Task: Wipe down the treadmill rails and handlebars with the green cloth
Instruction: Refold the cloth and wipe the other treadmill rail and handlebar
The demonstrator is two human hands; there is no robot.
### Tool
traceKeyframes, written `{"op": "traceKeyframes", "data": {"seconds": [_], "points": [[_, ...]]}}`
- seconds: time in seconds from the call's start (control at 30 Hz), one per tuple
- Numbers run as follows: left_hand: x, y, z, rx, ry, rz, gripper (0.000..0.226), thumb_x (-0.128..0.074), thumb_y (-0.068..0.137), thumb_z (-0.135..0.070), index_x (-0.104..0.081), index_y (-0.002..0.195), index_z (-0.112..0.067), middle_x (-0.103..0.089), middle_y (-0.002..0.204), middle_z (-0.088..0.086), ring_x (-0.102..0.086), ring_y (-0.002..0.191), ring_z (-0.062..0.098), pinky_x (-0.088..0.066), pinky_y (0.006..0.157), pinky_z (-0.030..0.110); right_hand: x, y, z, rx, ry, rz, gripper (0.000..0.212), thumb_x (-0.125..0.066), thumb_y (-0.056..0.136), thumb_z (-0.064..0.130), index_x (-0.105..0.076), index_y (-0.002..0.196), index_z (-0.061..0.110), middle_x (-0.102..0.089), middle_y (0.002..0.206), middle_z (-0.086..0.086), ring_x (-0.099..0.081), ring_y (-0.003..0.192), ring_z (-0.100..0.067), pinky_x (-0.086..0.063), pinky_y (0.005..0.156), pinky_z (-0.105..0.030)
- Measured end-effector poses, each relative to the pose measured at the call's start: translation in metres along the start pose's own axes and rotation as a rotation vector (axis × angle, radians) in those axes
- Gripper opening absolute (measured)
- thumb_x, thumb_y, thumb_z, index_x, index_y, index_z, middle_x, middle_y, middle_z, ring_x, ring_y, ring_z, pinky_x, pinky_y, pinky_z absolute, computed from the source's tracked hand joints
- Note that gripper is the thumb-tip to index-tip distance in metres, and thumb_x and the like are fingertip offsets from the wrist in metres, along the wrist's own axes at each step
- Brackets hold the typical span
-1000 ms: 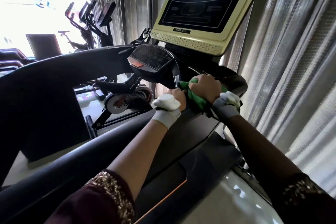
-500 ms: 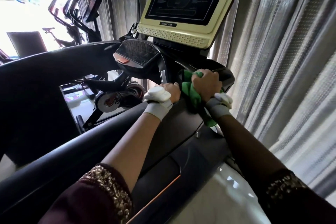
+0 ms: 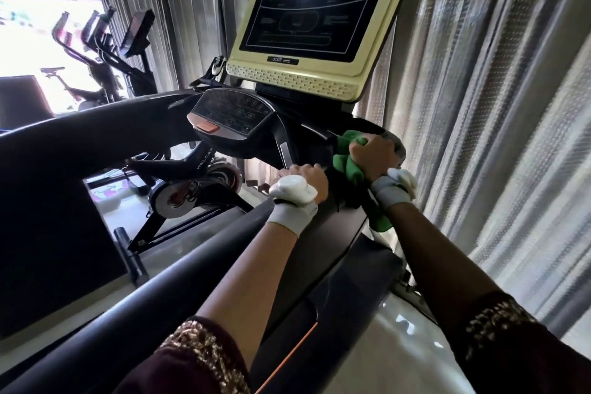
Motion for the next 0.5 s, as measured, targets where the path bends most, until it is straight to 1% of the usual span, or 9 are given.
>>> {"op": "traceKeyframes", "data": {"seconds": [0.1,0.2,0.27,0.37,0.43,0.5], "points": [[-0.009,0.009,0.002,-0.026,0.009,-0.012,0.034,-0.034,0.092,-0.02,-0.055,0.118,-0.014,-0.06,0.126,0.006,-0.053,0.12,0.034,-0.038,0.095,0.041,-0.008,-0.023,0.002,0.052,0.005,0.011,0.034,-0.051,0.086,0.034,-0.064,0.115,0.022,-0.052,0.125,-0.016,-0.05,0.114,-0.04,-0.037,0.103,-0.041],[-0.019,0.015,0.007,0.006,-0.013,-0.001,0.037,-0.033,0.089,-0.025,-0.057,0.117,-0.017,-0.06,0.124,0.007,-0.054,0.117,0.037,-0.039,0.093,0.045,-0.014,-0.035,0.003,0.133,0.033,0.03,0.038,-0.052,0.082,0.036,-0.064,0.117,0.025,-0.056,0.122,-0.015,-0.055,0.11,-0.04,-0.043,0.101,-0.041],[-0.02,0.016,0.01,0.025,-0.013,0.002,0.039,-0.03,0.09,-0.027,-0.056,0.117,-0.016,-0.06,0.123,0.01,-0.053,0.116,0.039,-0.038,0.094,0.049,-0.012,-0.023,0.004,0.1,0.005,0.041,0.041,-0.05,0.081,0.039,-0.064,0.117,0.026,-0.058,0.122,-0.015,-0.055,0.111,-0.039,-0.044,0.1,-0.042],[-0.023,0.018,0.012,0.043,-0.036,0.008,0.041,-0.029,0.088,-0.027,-0.055,0.117,-0.015,-0.06,0.122,0.012,-0.053,0.115,0.039,-0.038,0.094,0.051,-0.007,-0.001,0.0,-0.009,0.012,0.034,0.045,-0.045,0.076,0.041,-0.064,0.114,0.025,-0.059,0.121,-0.016,-0.053,0.111,-0.039,-0.042,0.101,-0.045],[-0.024,0.021,0.012,0.051,-0.05,-0.004,0.04,-0.031,0.088,-0.027,-0.056,0.117,-0.015,-0.061,0.121,0.011,-0.054,0.114,0.039,-0.039,0.094,0.051,-0.005,-0.006,0.007,0.011,-0.019,0.026,0.036,-0.047,0.082,0.036,-0.065,0.11,0.022,-0.058,0.121,-0.016,-0.049,0.115,-0.038,-0.04,0.102,-0.045],[-0.025,0.025,0.009,0.035,-0.039,0.0,0.038,-0.034,0.087,-0.026,-0.059,0.114,-0.016,-0.063,0.118,0.008,-0.056,0.113,0.037,-0.04,0.092,0.048,-0.008,-0.02,0.011,0.06,-0.046,0.034,0.033,-0.049,0.087,0.03,-0.064,0.114,0.02,-0.058,0.122,-0.012,-0.046,0.119,-0.035,-0.037,0.103,-0.043]]}}
Point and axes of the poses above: each hand's wrist, its own y-axis towards the middle knuckle, its own x-axis out of the back of the hand, z = x × y, the point moved 6 cm from there along y, towards the middle knuckle
